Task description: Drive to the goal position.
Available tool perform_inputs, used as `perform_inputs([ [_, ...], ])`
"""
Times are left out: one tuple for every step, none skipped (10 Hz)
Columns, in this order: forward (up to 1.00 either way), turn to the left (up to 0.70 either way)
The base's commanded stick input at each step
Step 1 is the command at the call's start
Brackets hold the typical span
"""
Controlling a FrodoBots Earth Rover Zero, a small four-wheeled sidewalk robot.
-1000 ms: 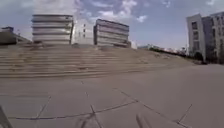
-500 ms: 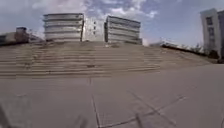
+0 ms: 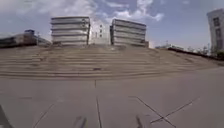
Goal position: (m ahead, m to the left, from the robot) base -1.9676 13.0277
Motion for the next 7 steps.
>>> perform_inputs([
  [0.7,0.0],
  [0.7,0.0],
  [0.7,0.0],
  [0.7,0.0],
  [0.7,0.0],
  [0.7,0.0],
  [0.7,0.0],
])
